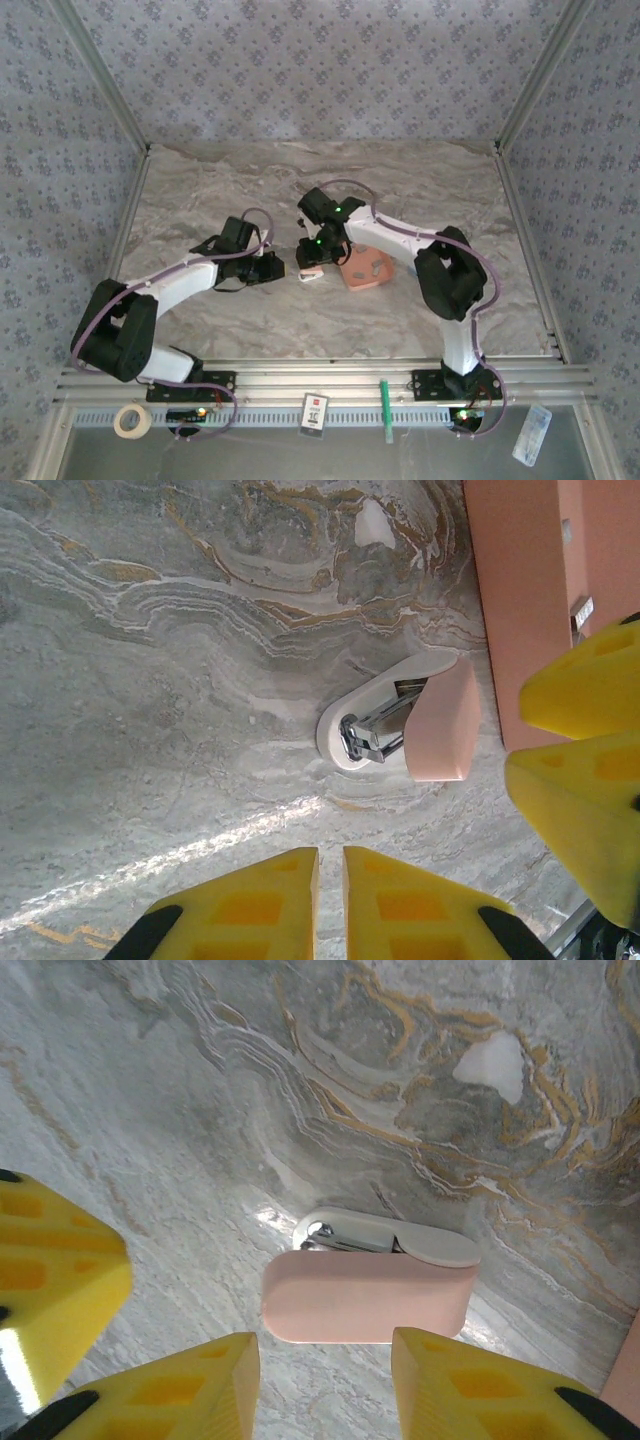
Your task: Load the staples into the stapler
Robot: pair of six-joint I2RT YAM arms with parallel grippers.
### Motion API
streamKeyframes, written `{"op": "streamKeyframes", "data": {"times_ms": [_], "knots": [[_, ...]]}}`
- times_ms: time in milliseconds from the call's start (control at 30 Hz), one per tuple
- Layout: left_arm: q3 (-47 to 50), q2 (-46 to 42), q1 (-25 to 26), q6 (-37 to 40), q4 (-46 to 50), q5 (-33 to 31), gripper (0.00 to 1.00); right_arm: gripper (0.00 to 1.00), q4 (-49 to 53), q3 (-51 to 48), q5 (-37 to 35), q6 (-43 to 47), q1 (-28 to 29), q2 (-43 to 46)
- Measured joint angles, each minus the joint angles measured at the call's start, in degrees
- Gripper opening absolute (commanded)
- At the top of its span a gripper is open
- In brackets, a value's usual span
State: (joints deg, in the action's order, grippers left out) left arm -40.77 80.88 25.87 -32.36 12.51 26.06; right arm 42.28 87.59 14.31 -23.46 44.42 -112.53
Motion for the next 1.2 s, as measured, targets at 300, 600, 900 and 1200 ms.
{"op": "streamKeyframes", "data": {"times_ms": [300, 600, 900, 1200], "knots": [[0.11, 0.0, -0.2, 0.39, 0.48, 0.02, 0.15, 0.37, 0.94, 0.0, -0.57, 0.0, 0.52, -2.54], [0.11, 0.0, -0.44, 0.39, 0.63, 0.02, 0.15, 0.36, 2.84, 1.97, -3.26, -0.02, 1.64, -3.89], [0.11, 0.0, -0.44, 0.42, 0.63, 0.04, 0.15, 0.35, 4.92, 3.96, -6.47, -0.22, 2.73, -5.35], [0.11, -0.07, -0.74, 0.42, 1.03, 0.02, 0.16, 0.35, 8.94, 7.82, -10.88, -0.26, 4.66, -7.48]]}}
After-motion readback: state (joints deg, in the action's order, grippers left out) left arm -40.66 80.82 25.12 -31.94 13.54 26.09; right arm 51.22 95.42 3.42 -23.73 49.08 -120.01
